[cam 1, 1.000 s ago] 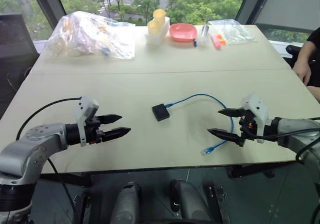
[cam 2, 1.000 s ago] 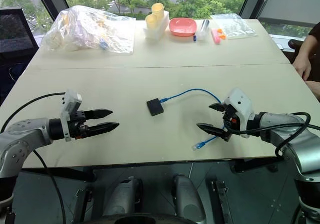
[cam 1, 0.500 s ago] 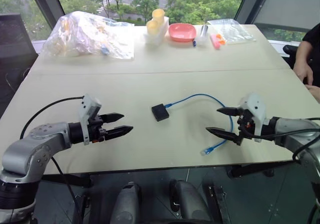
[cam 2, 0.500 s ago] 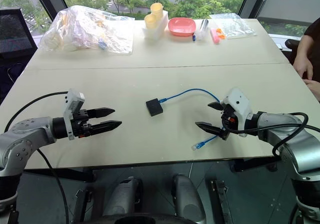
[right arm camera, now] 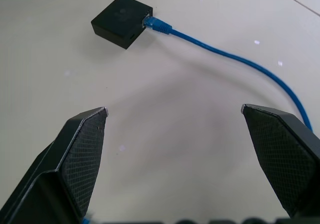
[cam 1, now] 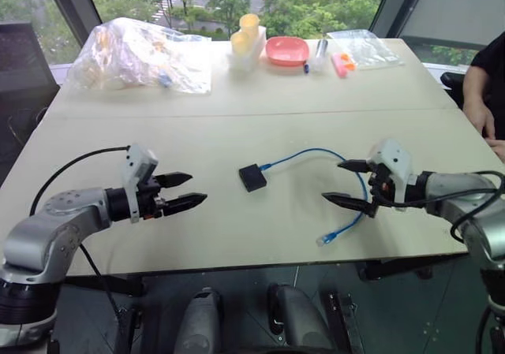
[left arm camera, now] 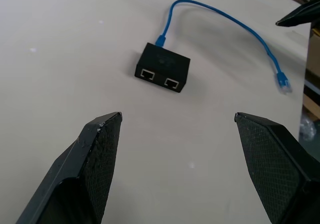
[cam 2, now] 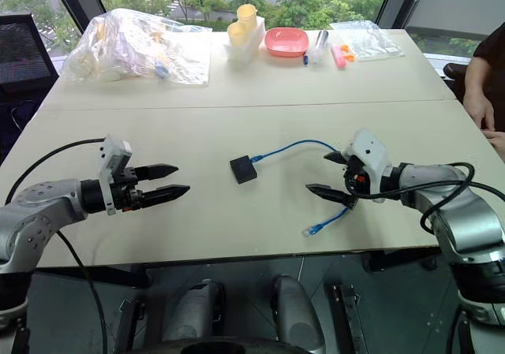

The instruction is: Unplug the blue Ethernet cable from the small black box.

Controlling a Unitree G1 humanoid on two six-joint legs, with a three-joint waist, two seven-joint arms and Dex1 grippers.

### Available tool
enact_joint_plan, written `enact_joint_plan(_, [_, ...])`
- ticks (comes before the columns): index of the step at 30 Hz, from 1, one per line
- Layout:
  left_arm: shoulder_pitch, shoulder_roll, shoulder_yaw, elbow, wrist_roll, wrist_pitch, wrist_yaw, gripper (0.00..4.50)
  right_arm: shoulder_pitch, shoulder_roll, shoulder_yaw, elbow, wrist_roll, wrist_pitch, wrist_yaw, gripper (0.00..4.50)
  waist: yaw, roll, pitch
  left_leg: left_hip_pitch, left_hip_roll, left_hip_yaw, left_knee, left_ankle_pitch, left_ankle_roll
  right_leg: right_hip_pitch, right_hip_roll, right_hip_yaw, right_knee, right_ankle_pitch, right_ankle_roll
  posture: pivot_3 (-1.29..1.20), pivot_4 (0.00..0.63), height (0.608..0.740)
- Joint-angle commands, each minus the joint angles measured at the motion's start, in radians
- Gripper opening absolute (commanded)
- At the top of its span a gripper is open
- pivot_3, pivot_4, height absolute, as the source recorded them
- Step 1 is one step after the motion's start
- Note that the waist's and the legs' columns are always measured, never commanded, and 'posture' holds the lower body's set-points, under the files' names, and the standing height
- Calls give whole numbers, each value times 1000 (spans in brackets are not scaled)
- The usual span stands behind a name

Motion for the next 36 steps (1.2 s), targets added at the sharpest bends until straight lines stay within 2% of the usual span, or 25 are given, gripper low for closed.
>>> enact_joint_plan(1, [-45, 13, -21, 13, -2, -14, -51, 3777, -191, 11, 169, 111, -166, -176, 105, 4500, -4, 0, 0, 0, 0, 0, 0, 0, 0, 0, 1, 0, 0, 0, 0, 0, 150, 740])
enact_joint_plan(3, [-70, 27, -26, 31, -4, -10, -79, 3777, -347, 46, 314, 302, -321, -327, 170, 4500, -6, 0, 0, 0, 0, 0, 0, 0, 0, -1, 1, 0, 0, 0, 0, 0, 150, 740])
enact_joint_plan(5, [-83, 27, -34, 45, 4, -18, -88, 3777, -468, 103, 394, 491, -409, -447, 213, 4500, -5, 1, 1, 0, 1, 0, -1, 0, 0, -1, 2, 0, 1, 0, 0, 0, 150, 740])
enact_joint_plan(10, [-36, 10, -52, 22, 39, -59, -82, 3777, -701, 324, 446, 970, -448, -578, 345, 4500, -2, 1, 1, -1, 1, 1, -2, 0, 1, -1, 2, 0, 2, 2, -3, 0, 150, 740])
enact_joint_plan(15, [35, -35, -35, -44, 35, -61, -19, 3777, -848, 453, 477, 1341, -567, -746, 320, 4500, 6, 1, 1, -2, 1, 1, -2, 0, 1, -1, 1, 0, 2, 1, -2, 0, 150, 740])
enact_joint_plan(19, [88, -52, -22, -109, 27, -45, 26, 3777, -909, 525, 477, 1485, -633, -810, 295, 4500, 1, 1, 1, -2, 1, 1, -1, 0, 1, -1, 1, 1, 3, 1, -2, 0, 150, 740])
enact_joint_plan(27, [124, -30, 20, -148, 9, -22, 63, 3777, -943, 648, 492, 1587, -762, -883, 206, 4500, -14, 1, 1, 3, 1, 1, -1, 0, 1, 1, 2, 1, 6, 2, -3, 0, 150, 740])
enact_joint_plan(28, [127, -26, 25, -151, 5, -19, 64, 3810, -946, 662, 487, 1593, -771, -891, 189, 3968, -21, 1, 1, 3, 1, 1, -1, 0, 1, 1, 2, 1, 7, 2, -4, 0, 150, 740])
enact_joint_plan(29, [130, -23, 28, -155, 3, -16, 66, 3810, -949, 672, 481, 1597, -777, -894, 186, 3736, -28, 1, 1, 3, 1, 0, -1, 0, 1, 1, 2, 1, 8, 2, -4, 0, 150, 740])
enact_joint_plan(30, [135, -20, 32, -159, 1, -14, 68, 3810, -950, 681, 479, 1601, -785, -898, 188, 3277, -30, 1, 1, 4, 1, 0, -1, 0, 1, 1, 2, 2, 8, 2, -4, 0, 150, 740])
enact_joint_plan(36, [149, -10, 36, -164, 6, -14, 81, 3810, -944, 697, 480, 1614, -836, -904, 160, 227, -40, 1, 1, 5, 1, 0, 0, 0, 1, 1, 3, 2, 10, 3, -5, 0, 150, 740])
